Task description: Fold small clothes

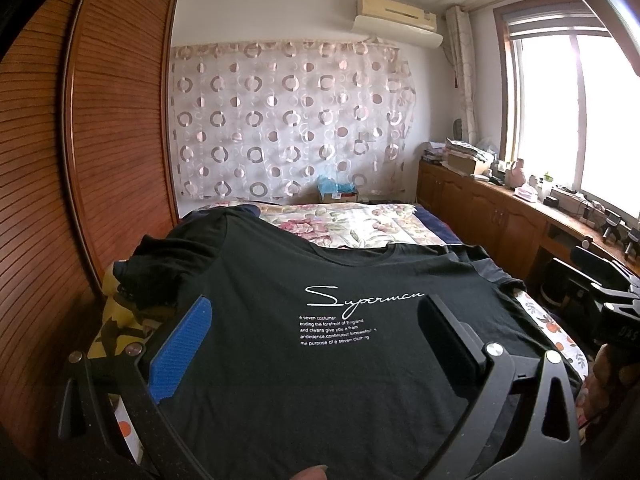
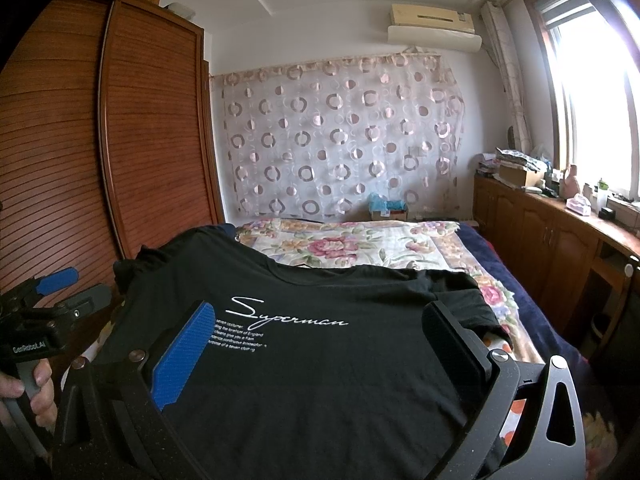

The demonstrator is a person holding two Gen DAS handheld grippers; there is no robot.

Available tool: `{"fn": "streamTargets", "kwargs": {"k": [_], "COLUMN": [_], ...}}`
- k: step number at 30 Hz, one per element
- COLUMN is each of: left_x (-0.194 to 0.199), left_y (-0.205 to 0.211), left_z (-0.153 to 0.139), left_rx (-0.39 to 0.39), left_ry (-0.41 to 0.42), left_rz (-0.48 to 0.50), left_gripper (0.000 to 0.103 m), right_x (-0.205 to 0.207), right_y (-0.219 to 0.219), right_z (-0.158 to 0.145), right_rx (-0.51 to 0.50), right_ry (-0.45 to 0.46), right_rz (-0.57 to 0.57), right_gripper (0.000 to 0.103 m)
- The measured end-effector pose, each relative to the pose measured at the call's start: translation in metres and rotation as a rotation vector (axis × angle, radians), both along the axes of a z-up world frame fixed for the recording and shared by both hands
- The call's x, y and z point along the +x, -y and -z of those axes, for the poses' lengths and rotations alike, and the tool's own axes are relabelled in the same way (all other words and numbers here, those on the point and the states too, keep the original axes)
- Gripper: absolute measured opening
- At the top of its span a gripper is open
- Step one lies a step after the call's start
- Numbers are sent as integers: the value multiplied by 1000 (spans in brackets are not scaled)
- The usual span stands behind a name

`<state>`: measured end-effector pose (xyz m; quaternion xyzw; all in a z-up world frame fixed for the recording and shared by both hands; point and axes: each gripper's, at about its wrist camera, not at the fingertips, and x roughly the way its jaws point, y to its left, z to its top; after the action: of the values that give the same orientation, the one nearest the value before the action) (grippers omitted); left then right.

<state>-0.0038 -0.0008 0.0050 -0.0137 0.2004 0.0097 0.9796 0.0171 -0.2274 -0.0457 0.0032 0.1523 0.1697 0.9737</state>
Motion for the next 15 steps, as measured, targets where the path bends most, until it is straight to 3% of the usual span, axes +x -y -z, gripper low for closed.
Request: {"fn": "streamTargets", "kwargs": {"k": [15], "left_x": [-1], "left_y": [-2], "left_z": [-4], "left_rx": [1], "left_ry": [8], "left_rz": [-6], "left_gripper": [103], "right_x": [0], "right_y": [0], "right_z": [-1], "right_rx": [2], "right_ry": [4], "right_rz": [2], "right_gripper": [103]}}
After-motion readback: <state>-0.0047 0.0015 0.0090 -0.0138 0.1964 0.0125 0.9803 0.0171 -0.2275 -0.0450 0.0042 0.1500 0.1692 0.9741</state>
